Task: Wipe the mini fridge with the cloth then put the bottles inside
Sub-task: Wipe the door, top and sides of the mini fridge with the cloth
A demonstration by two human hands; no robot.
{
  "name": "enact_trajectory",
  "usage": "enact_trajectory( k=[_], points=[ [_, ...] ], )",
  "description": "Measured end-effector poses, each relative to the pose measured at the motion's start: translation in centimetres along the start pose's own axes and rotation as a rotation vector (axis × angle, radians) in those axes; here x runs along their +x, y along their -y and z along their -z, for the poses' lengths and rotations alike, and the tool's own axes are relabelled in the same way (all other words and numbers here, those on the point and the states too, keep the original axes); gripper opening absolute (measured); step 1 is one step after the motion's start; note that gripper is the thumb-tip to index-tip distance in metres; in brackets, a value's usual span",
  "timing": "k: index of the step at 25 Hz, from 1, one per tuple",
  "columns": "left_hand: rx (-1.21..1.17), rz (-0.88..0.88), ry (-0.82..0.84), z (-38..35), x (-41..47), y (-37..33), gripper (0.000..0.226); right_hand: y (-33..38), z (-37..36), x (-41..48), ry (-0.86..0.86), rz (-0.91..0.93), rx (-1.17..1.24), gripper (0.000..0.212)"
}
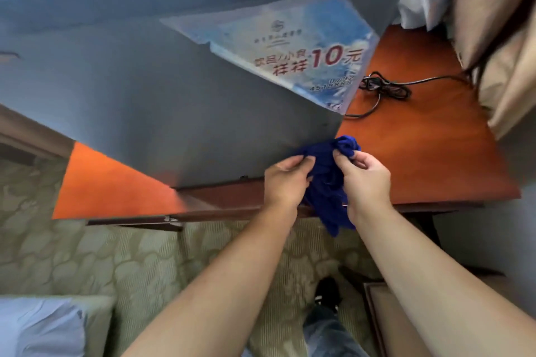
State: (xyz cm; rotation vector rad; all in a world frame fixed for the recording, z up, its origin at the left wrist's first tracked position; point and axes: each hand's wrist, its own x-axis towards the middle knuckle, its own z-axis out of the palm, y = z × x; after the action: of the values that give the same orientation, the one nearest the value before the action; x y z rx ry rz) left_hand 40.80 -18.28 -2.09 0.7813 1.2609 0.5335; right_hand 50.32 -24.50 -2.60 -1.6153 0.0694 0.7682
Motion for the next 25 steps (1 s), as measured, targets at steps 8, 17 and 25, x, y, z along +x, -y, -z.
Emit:
enact_trajectory(
  k=[8, 17, 25],
  points=[
    [-0.026, -0.232, -0.079, 2.9, -8.0, -10.0, 0.023, 8.9, -2.3, -7.1, 0.21, 0.02, 0.145, 0.019],
    [-0.099, -0.596, 0.015, 12.3, -16.7, -21.2, 0.012, 16.8, -9.3, -19.1, 0.272, 0.402, 0.179, 0.022],
    [0.258, -0.938, 0.31, 21.5, -20.9, -27.0, 0.04, 18.2, -15.3, -29.6, 0.37, 1.016, -0.299, 0.062]
  ],
)
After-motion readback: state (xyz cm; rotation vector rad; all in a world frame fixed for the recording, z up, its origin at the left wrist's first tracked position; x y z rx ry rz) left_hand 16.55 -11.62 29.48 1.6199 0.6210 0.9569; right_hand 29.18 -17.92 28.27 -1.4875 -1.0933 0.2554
